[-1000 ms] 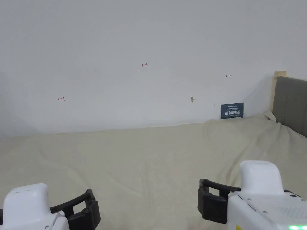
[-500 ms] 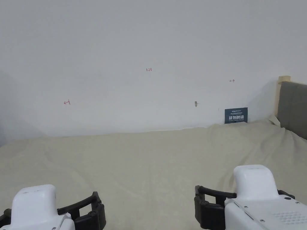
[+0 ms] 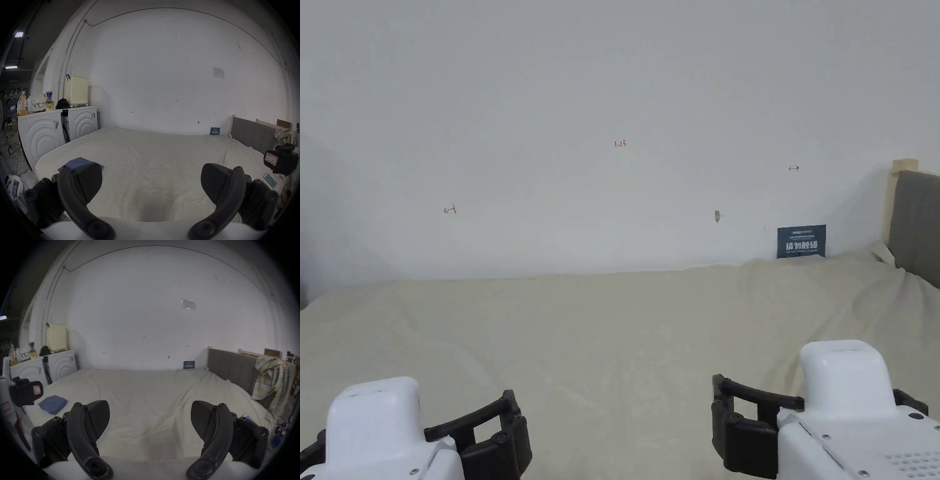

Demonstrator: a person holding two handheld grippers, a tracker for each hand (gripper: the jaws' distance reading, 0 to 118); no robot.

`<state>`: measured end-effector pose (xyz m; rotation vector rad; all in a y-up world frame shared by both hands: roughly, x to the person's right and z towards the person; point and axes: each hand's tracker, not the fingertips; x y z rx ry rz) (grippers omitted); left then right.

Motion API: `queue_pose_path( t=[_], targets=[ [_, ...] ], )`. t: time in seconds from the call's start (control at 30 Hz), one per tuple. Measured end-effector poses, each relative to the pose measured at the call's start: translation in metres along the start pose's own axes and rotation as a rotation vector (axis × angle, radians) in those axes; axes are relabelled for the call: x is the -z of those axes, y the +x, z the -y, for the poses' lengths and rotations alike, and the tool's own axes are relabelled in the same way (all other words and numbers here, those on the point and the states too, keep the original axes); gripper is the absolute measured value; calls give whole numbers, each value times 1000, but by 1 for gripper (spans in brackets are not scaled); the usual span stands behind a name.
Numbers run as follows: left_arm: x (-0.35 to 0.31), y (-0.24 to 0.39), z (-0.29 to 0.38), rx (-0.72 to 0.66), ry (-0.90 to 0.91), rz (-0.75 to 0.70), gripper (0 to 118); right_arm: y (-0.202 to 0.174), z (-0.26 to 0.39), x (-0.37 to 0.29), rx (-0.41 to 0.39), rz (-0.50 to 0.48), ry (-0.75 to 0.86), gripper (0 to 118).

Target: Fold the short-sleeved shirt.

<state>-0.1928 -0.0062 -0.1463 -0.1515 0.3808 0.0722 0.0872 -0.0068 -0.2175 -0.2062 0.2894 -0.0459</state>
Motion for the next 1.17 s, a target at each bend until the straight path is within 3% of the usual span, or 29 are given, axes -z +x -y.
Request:
queue_pose_path(
  t=[0.23, 0.5, 0.6, 1.17],
  targets=[
    [-5, 2, -4, 36, 35, 9, 118, 1, 5, -1, -18, 86, 51, 104],
    [-12, 14, 3, 160, 106, -23, 118, 2, 7, -1, -14, 57, 46, 104],
    [-11, 12, 6, 147, 101, -17, 118, -1, 10, -1, -42, 74, 55, 104],
    [-11, -1, 8, 68, 57, -2, 118, 5, 16, 0, -19, 67, 61, 104]
  ],
)
